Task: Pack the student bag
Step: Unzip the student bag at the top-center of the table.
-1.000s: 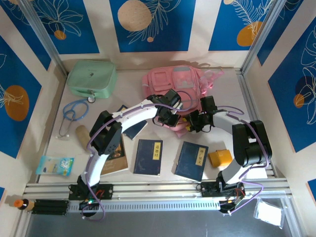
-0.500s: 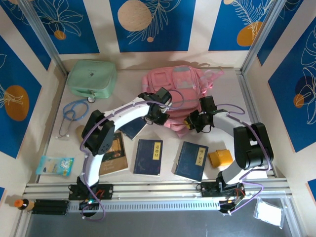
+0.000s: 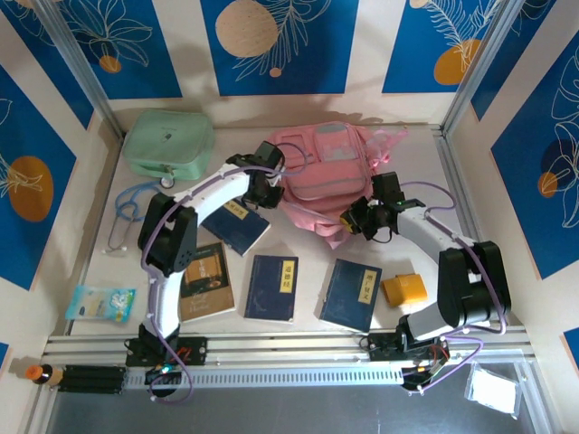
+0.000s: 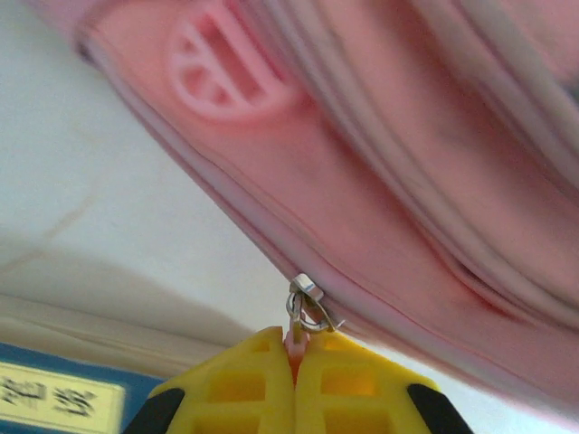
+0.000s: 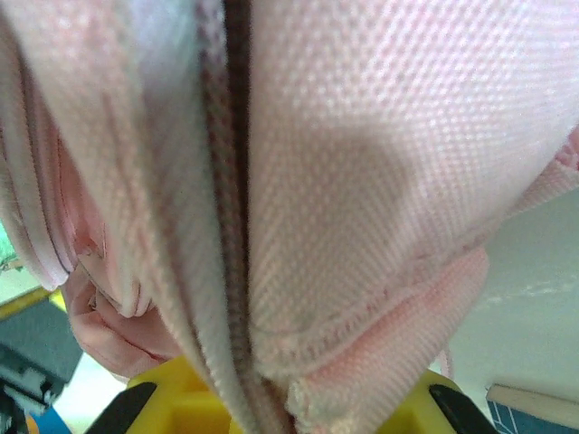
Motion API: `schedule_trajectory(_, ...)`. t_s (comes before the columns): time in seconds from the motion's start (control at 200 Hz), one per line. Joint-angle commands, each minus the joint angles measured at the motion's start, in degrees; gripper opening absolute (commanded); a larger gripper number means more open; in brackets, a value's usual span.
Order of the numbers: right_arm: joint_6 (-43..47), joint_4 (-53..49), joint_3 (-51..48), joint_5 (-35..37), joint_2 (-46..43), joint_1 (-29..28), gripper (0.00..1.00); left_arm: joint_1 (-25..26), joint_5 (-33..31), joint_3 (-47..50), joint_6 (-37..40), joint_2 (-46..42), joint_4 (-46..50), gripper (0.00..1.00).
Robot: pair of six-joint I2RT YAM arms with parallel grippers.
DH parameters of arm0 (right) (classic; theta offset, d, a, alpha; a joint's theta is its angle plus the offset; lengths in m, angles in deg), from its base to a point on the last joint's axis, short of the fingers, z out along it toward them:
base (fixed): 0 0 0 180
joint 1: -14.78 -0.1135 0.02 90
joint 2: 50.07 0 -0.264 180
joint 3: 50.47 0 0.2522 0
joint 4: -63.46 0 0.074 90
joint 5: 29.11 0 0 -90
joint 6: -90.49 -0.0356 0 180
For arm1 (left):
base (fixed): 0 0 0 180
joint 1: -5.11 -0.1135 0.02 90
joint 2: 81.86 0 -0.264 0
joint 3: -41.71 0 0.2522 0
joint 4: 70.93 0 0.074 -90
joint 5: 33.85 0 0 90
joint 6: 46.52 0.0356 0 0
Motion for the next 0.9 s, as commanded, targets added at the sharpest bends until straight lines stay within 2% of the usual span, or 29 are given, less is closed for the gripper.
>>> schedule_trajectory(0.0,2.74,-0.90,1.85,0.87,-2.50,1.13,0.07,-3.15,-7.73,-3.29,-0.65,2.28,-1.96,0.00)
schedule_trajectory(0.34,3.86,-1.00,2.64,-1.13,-3.74,1.09,0.06,-5.04,-10.10,-7.82,-1.04,6.53,-5.39,0.00)
schedule_trajectory(0.425,4.88,-1.87,2.99,-1.28,-3.57,1.23,0.06,-6.13,-7.48,-8.13,-1.54,6.94,-6.34,0.00)
schedule_trajectory(0.57,5.84,-1.13,2.88,-1.80,-2.75,1.02,0.06,-7.92,-0.02,-6.90,-2.40,6.09,-8.14,0.20)
schedule_trajectory(0.76,3.81,1.50,4.64,0.96,1.62,-2.08,0.06,-8.49,2.14,-0.74,-4.40,-0.36,-9.90,0.42)
schedule_trajectory(0.895,2.21,3.12,7.14,4.08,6.01,-4.88,0.06,-8.85,1.84,5.41,-6.12,-6.95,-10.15,0.53)
